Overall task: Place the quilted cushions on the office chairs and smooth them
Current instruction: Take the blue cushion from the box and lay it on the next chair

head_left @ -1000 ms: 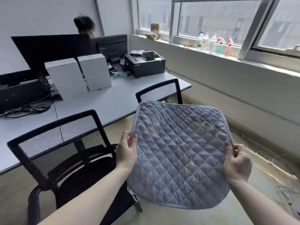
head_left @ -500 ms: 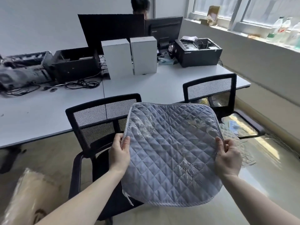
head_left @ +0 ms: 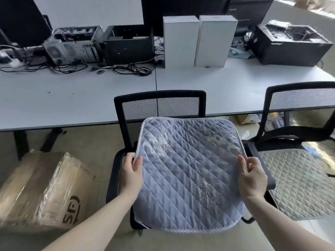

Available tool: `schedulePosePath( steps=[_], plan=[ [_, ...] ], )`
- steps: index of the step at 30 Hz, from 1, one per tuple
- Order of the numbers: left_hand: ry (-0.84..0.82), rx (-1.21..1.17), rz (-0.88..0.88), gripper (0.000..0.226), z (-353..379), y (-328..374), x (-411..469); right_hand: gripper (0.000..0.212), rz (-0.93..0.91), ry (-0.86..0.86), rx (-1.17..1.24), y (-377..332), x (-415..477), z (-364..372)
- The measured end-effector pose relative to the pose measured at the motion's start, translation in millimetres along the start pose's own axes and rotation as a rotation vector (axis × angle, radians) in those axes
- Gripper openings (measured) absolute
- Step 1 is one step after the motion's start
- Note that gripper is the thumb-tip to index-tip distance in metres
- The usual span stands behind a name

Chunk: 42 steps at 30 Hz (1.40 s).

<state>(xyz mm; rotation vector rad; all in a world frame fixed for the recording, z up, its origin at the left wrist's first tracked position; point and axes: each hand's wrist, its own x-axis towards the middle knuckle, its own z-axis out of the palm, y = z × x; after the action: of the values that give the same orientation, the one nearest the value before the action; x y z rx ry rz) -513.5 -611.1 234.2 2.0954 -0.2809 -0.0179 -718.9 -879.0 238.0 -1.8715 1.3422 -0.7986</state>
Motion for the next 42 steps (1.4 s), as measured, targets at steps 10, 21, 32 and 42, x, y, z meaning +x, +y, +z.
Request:
schedulePosePath(
  steps=[10, 21, 32, 42],
  plan=[
    [0.019, 0.077, -0.133, 0.017, -3.4, -93.0, 10.9, 0.039, 0.009, -0.125, -0.095, 24.6, -9.5, 93.9],
    [-0.048, 0.090, -0.203, 0.019, 18.3, -162.8, 14.4, 0.041, 0.045, -0.173, -0.208, 73.3, -24.2, 164.9],
    [-0.116, 0.177, -0.298, 0.021, 47.2, -220.2, 14.1, 0.043, 0.094, -0.218, -0.229, 125.5, -35.1, 209.5],
    [-0.144, 0.245, -0.363, 0.016, 93.6, -279.0, 3.5, 0.041, 0.185, -0.293, -0.258, 183.5, -37.5, 240.3]
  ],
)
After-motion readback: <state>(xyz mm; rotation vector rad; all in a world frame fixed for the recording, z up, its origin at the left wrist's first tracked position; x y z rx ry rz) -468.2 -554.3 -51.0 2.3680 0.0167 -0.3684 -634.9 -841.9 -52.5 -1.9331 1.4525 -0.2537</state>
